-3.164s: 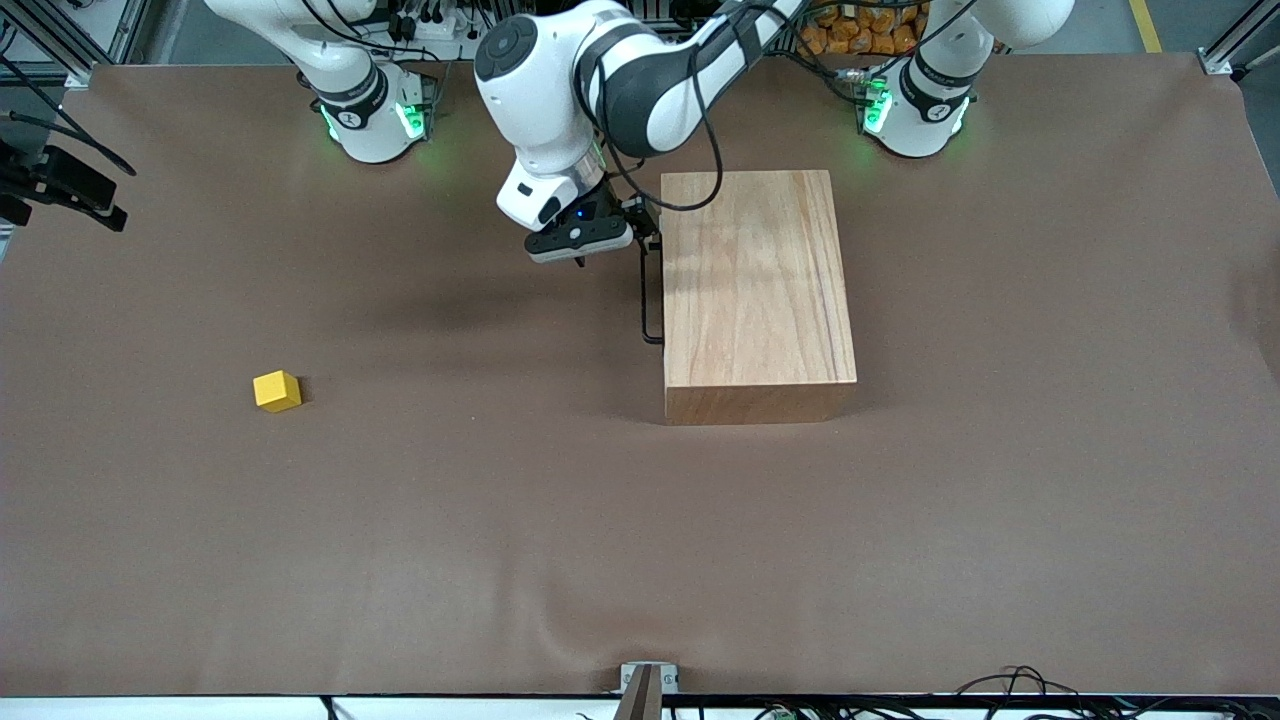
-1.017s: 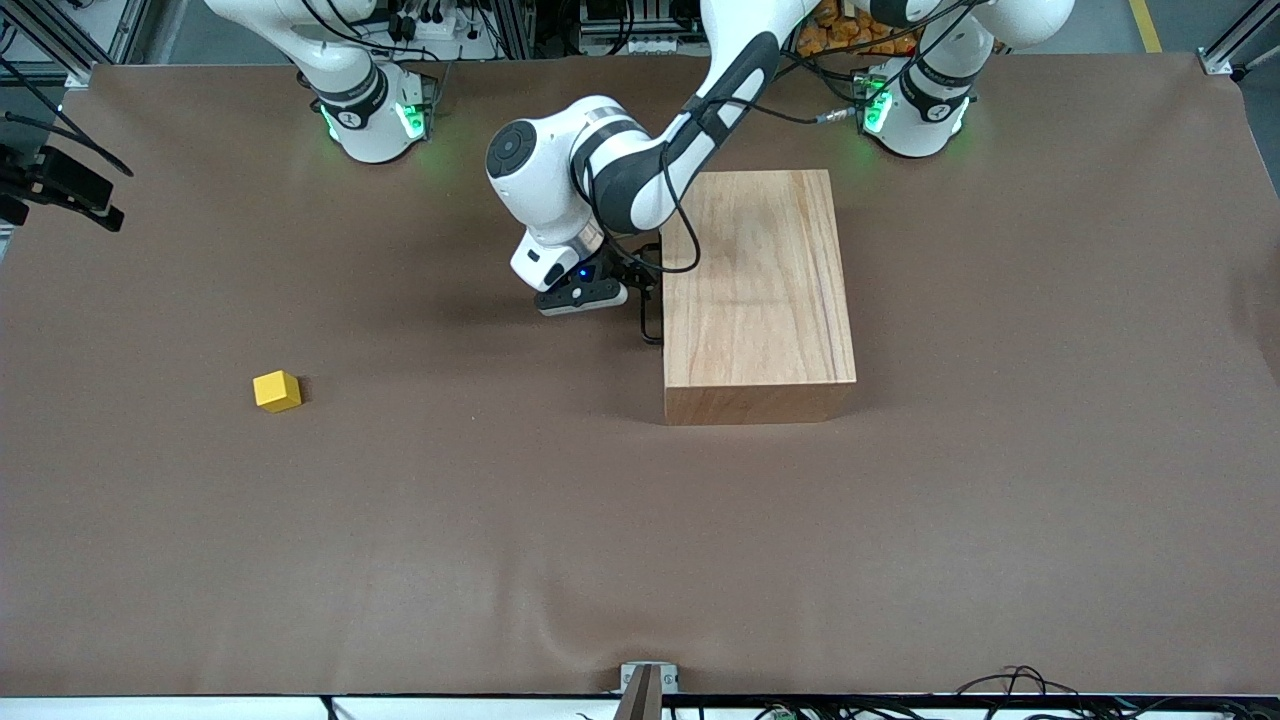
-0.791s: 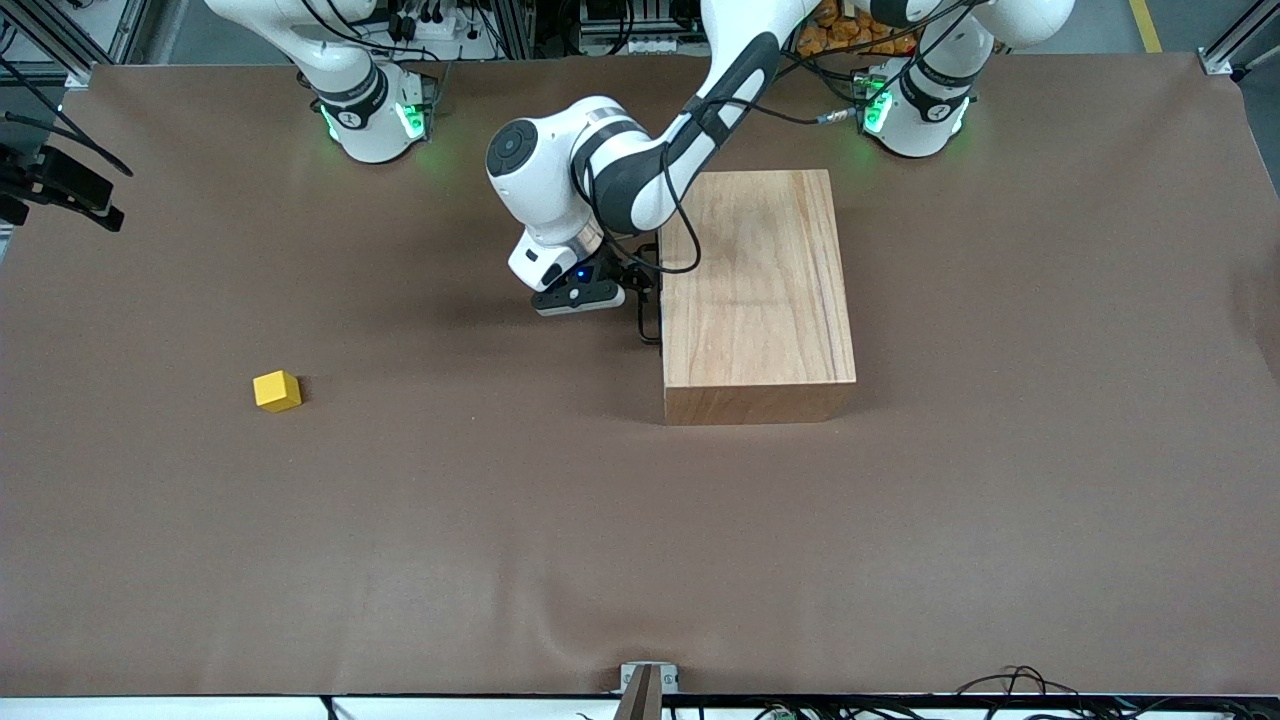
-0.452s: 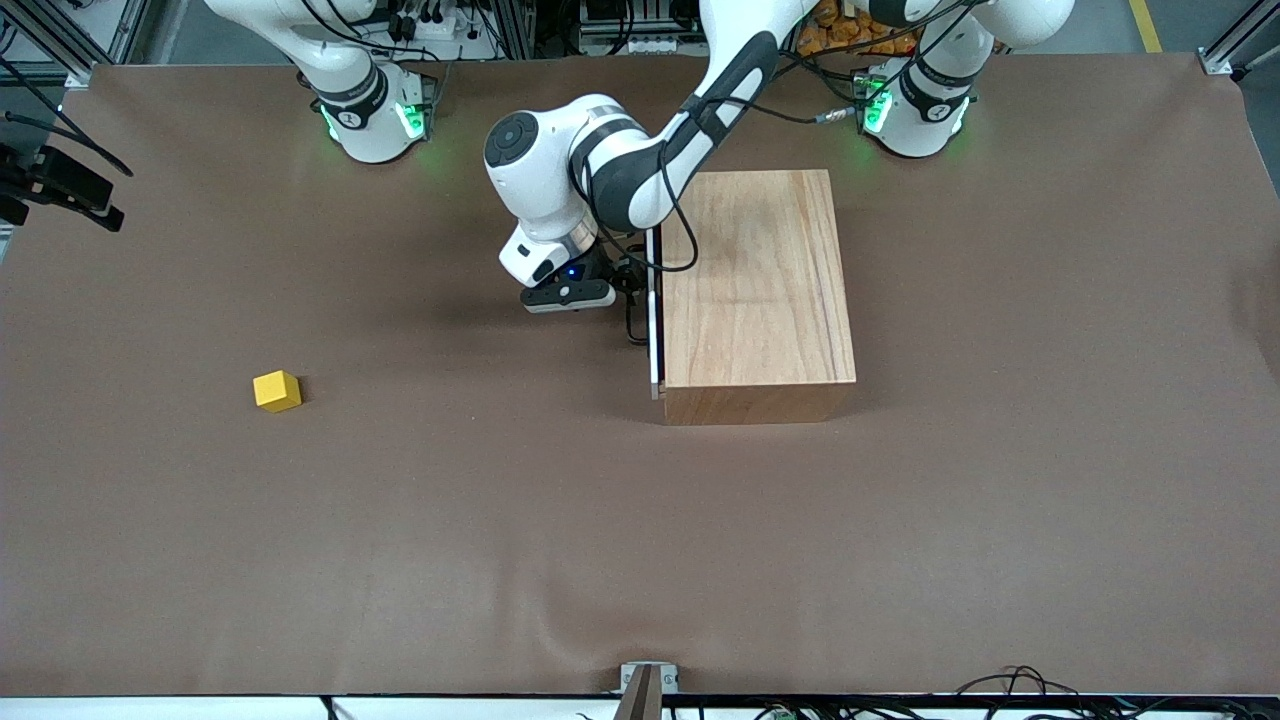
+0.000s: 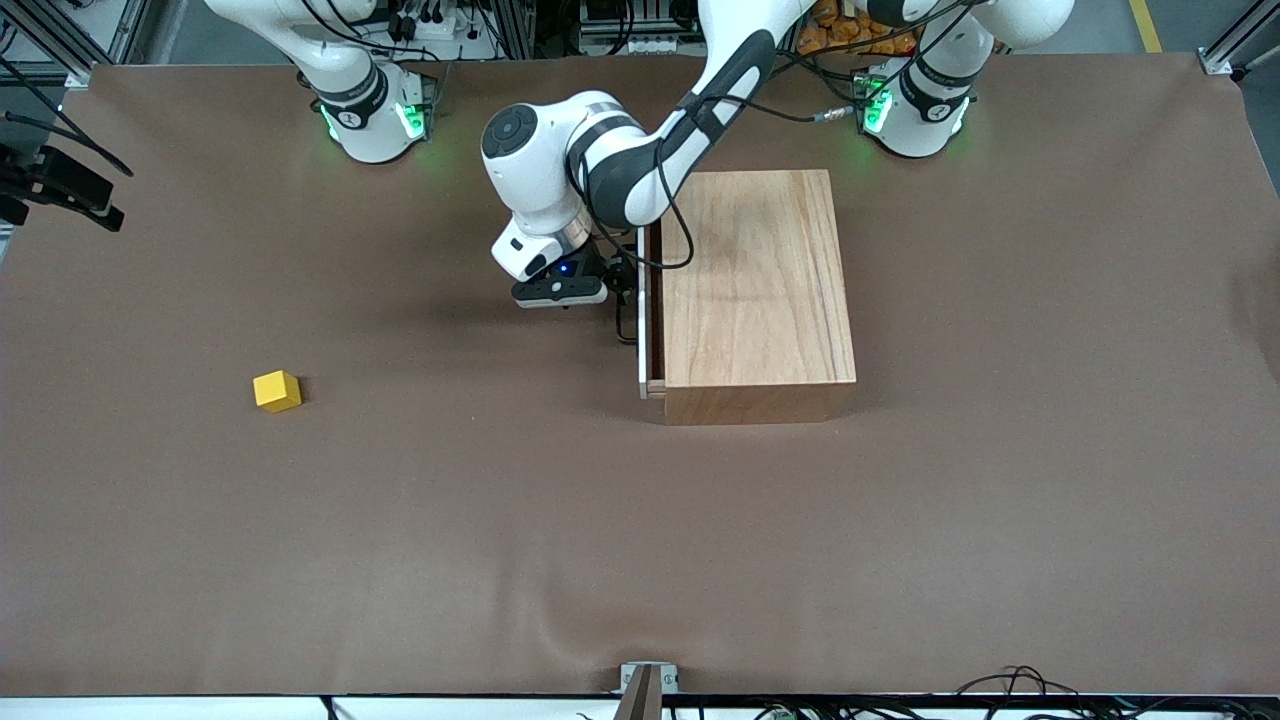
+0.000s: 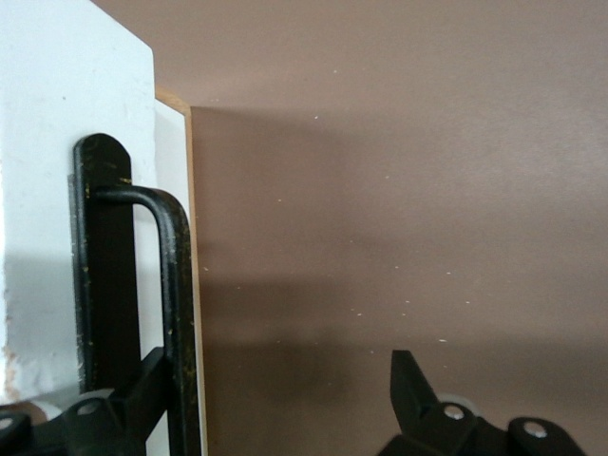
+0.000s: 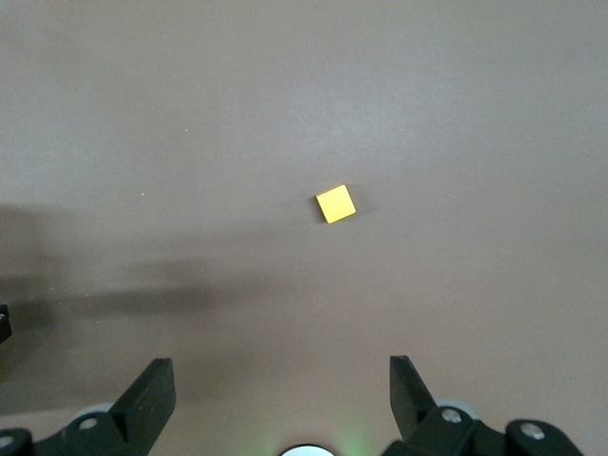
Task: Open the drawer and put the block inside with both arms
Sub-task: 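Pull the drawer handle outward with the left gripper, opening the drawer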
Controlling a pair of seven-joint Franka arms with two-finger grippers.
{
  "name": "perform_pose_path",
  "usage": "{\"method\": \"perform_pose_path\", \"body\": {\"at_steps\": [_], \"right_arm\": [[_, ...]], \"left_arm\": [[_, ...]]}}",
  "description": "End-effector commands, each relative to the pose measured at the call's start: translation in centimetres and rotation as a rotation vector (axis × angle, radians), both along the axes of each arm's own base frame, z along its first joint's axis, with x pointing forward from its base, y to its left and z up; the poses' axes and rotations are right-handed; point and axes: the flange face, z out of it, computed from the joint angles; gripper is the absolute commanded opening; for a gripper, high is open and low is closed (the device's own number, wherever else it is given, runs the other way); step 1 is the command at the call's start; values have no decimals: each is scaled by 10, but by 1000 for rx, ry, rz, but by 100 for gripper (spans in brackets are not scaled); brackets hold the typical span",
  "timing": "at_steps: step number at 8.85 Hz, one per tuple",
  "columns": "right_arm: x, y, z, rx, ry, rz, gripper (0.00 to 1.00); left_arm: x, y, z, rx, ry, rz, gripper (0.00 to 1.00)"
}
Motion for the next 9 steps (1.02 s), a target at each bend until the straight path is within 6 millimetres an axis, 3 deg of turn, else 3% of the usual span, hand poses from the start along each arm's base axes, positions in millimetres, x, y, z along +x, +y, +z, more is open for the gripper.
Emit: {"method": "perform_pose_path", "body": {"at_steps": [1, 9], "right_arm": [[-2, -3, 0, -3, 0, -9, 100], [-2, -3, 0, -3, 0, -8, 100]], "left_arm": [[0, -11, 4, -43, -27, -28, 100], [-2, -29, 12, -200, -48, 3, 100]]}}
